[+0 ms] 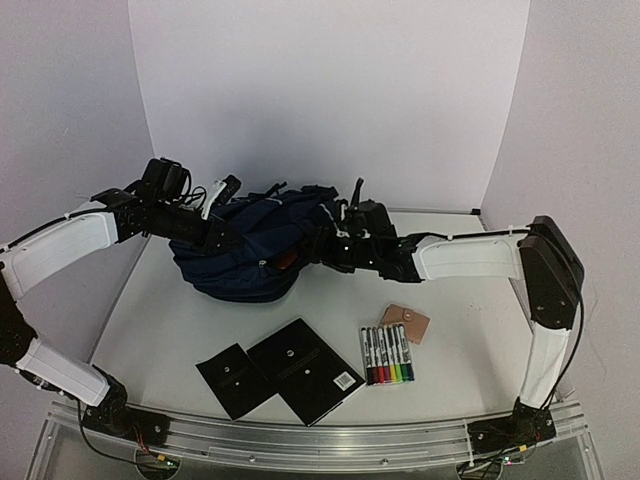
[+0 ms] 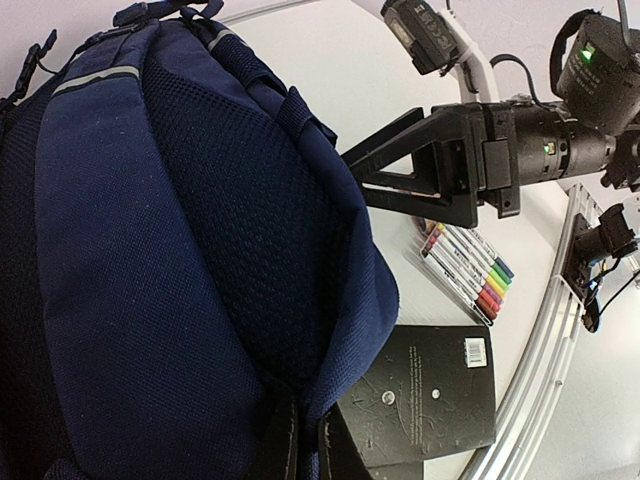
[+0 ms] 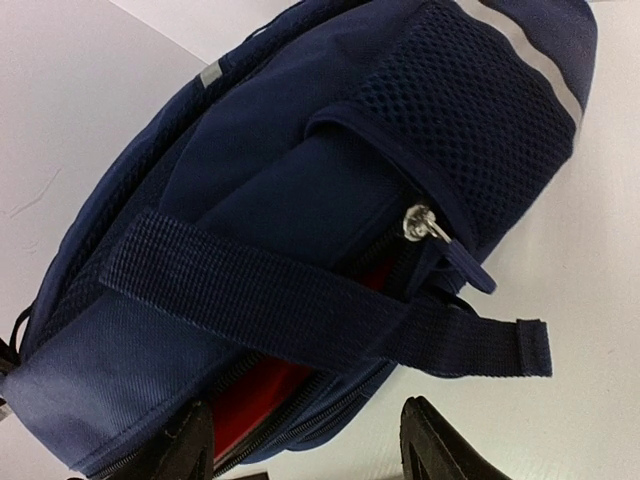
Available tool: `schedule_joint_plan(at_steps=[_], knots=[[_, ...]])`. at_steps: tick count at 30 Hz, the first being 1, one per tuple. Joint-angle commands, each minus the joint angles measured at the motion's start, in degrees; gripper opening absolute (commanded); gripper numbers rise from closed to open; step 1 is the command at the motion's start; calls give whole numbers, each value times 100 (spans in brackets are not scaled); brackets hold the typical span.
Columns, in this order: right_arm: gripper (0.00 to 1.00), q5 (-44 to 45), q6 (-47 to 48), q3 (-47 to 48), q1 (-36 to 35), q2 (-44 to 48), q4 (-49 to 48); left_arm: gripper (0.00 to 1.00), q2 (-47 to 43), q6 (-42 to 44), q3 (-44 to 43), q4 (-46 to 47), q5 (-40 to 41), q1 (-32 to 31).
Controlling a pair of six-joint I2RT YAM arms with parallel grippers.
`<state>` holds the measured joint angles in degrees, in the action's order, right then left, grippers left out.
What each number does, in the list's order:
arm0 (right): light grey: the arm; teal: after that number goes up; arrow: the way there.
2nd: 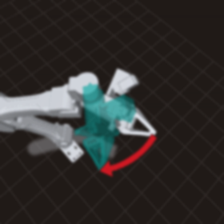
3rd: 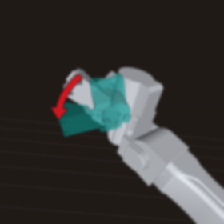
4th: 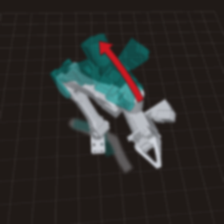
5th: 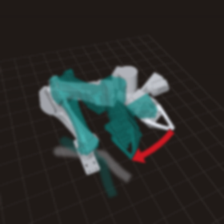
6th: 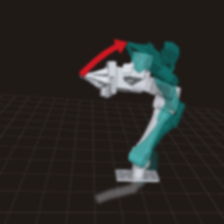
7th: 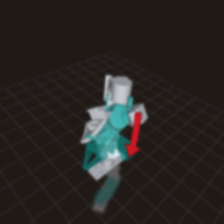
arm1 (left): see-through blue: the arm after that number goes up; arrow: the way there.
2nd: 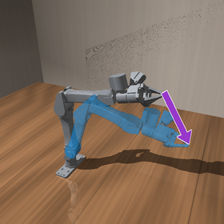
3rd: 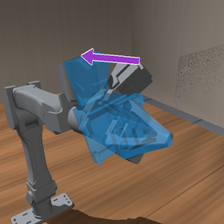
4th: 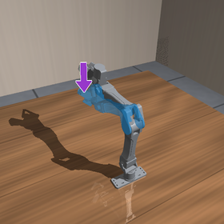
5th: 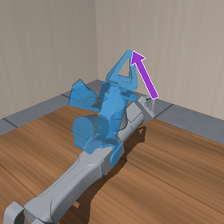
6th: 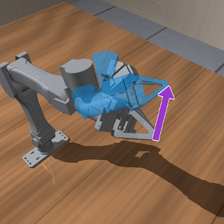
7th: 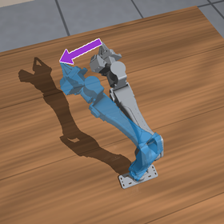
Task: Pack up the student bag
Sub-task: Adjust the student bag at the center of the board.
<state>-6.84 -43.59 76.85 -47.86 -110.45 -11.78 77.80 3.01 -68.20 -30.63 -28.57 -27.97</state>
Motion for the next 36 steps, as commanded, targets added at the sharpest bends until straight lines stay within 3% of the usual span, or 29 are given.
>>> schedule_joint_plan(at_steps=[1,6,13,21,27,34,36], knots=[[50,-49,-27,404,16,-426,-193,0,-366,-132,-413,452,-326,19],[0,59,-105,461,16,-308,-193,0,-369,-196,-488,418,-162,19],[0,478,373,737,20,739,-239,0,-265,-252,-1123,651,390,19],[0,814,1369,2171,22,1006,191,0,297,-568,-2744,952,-85,32],[0,1001,1456,1870,19,1042,295,0,371,-772,-2410,1088,-77,99],[0,609,1537,1253,18,1168,697,0,284,-1193,-1871,1198,-1001,125],[13,290,1701,1234,16,1316,772,0,296,-1327,-1919,1203,-1080,124]])
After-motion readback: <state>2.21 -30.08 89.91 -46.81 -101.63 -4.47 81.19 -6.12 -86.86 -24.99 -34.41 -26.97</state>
